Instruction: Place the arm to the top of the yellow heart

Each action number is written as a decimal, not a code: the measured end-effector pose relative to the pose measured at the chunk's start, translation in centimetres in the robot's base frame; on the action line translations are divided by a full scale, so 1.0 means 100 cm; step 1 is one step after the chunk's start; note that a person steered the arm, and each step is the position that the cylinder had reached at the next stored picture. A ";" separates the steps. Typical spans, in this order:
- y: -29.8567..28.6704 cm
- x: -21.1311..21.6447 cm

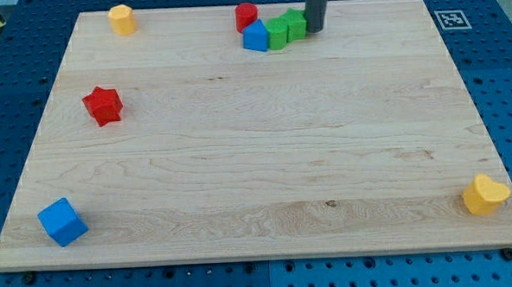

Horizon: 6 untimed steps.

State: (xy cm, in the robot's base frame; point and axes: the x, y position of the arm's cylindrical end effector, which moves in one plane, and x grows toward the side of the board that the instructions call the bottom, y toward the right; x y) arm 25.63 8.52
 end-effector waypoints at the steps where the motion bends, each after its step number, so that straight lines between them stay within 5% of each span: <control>1: -0.019 0.000; 2: -0.019 0.001; 5: -0.019 0.155; 6: -0.019 0.155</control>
